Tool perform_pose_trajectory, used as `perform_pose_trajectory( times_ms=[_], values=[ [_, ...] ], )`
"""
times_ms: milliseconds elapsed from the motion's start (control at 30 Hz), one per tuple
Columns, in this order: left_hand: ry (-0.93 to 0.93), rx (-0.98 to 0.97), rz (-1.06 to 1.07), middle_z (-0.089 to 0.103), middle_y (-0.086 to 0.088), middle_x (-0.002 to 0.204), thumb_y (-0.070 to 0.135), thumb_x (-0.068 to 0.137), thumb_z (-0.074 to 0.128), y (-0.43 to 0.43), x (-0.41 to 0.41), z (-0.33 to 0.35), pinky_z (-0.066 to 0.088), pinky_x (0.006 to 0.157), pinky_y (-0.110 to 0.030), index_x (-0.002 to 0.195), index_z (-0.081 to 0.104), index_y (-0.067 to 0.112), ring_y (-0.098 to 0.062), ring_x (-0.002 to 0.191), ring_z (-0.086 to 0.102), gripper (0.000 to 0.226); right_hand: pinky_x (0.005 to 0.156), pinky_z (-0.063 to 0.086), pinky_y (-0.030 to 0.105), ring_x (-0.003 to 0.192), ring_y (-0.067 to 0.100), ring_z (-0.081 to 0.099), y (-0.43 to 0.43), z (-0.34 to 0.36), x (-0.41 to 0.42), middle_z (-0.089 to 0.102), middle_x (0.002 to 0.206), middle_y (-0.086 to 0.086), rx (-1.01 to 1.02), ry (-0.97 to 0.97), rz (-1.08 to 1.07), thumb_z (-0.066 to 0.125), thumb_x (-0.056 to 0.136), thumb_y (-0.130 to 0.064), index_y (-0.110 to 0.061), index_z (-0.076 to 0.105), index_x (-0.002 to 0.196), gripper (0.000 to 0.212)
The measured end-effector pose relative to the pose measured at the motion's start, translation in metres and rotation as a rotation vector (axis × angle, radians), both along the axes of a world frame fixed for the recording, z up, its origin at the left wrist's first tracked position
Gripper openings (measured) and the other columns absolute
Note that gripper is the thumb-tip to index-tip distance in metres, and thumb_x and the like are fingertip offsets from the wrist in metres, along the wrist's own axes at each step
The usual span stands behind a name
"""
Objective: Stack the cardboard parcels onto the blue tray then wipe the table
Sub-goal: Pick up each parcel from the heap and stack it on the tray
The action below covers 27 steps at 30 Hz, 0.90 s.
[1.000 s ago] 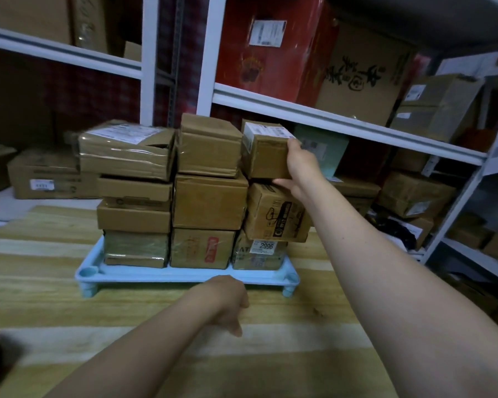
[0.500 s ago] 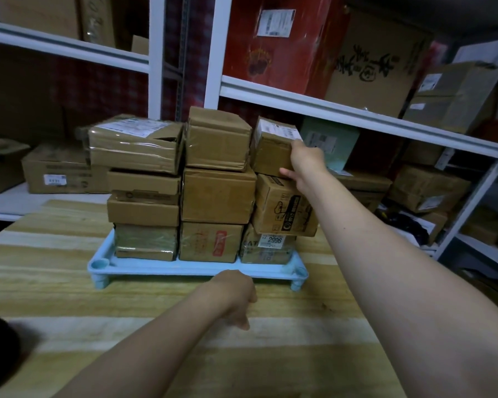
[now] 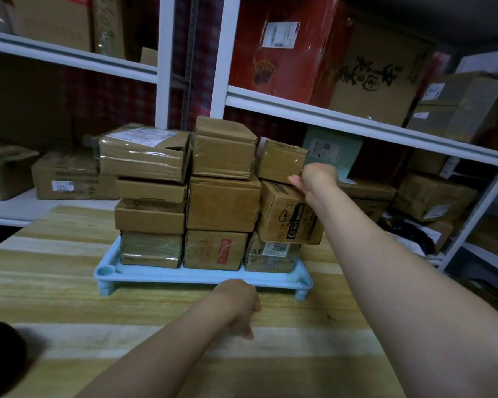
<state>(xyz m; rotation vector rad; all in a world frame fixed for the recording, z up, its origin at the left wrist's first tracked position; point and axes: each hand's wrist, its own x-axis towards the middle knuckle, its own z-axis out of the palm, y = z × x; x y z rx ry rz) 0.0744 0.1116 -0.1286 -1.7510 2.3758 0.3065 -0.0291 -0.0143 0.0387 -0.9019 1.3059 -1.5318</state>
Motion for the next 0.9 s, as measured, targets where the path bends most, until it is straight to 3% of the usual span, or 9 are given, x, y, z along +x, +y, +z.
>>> perform_pose_trajectory(
  times_ms=[200,300,400,500,600,733,900],
  values=[
    [0.008,0.005,0.003,0.05,0.001,0.143,0.04,0.084,0.071,-0.002,0.001,0.0,0.036,0.11,-0.037,0.143,0.047,0.026,-0.025,0.133,0.043,0.066,0.077,0.061,0.035,0.115,0.032,0.062,0.001,0.001,-0.001,0.051,0.139,0.02,0.036,-0.086,0.066,0.041,0.101,0.001,-0.006,0.049,0.14,0.04],
    [0.007,0.01,0.007,0.051,0.001,0.143,0.041,0.084,0.071,0.0,0.0,0.001,0.037,0.109,-0.037,0.143,0.047,0.027,-0.025,0.132,0.044,0.066,0.078,0.062,0.032,0.098,0.025,0.067,0.009,-0.001,-0.004,0.058,0.129,0.015,0.035,-0.076,0.101,0.041,0.104,-0.006,-0.01,0.05,0.141,0.038],
    [0.007,0.034,0.022,0.049,0.001,0.144,0.039,0.084,0.071,0.001,-0.001,-0.001,0.038,0.108,-0.038,0.143,0.046,0.026,-0.026,0.132,0.044,0.065,0.065,0.061,0.022,0.088,0.017,0.07,0.023,-0.004,-0.013,0.065,0.11,0.006,-0.065,0.058,0.118,0.04,0.105,-0.011,-0.012,0.052,0.138,0.035],
    [-0.054,0.045,-0.006,0.056,-0.006,0.135,0.031,0.086,0.068,0.003,-0.014,0.001,0.047,0.098,-0.04,0.135,0.053,0.018,-0.029,0.122,0.053,0.053,0.048,0.047,0.017,0.074,0.009,0.066,0.033,-0.017,-0.037,0.072,0.095,-0.001,-0.163,0.158,0.048,0.04,0.104,-0.016,-0.017,0.058,0.124,0.027],
    [-0.043,-0.048,-0.029,0.061,-0.006,0.125,0.037,0.085,0.069,0.005,-0.041,0.005,0.047,0.088,-0.038,0.124,0.06,0.017,-0.029,0.115,0.057,0.044,0.05,0.04,0.019,0.061,0.006,0.056,0.034,-0.038,-0.073,0.072,0.085,-0.003,-0.199,0.153,-0.086,0.041,0.104,-0.018,-0.018,0.063,0.116,0.025],
    [0.148,-0.178,-0.094,0.062,-0.004,0.124,0.042,0.084,0.067,-0.002,-0.092,0.001,0.044,0.083,-0.032,0.12,0.061,0.025,-0.027,0.116,0.056,0.041,0.045,0.034,0.021,0.053,0.01,0.048,0.032,-0.081,-0.141,0.064,0.071,0.001,-0.02,0.066,-0.156,0.041,0.103,-0.013,-0.017,0.062,0.117,0.025],
    [0.249,-0.159,-0.115,0.055,-0.003,0.133,0.046,0.083,0.066,-0.024,-0.155,-0.006,0.045,0.095,-0.036,0.132,0.054,0.031,-0.025,0.121,0.052,0.052,0.039,0.033,0.022,0.045,0.014,0.045,0.034,-0.142,-0.242,0.05,0.063,0.006,0.255,0.012,-0.263,0.038,0.101,-0.003,-0.013,0.057,0.12,0.029]
  ],
)
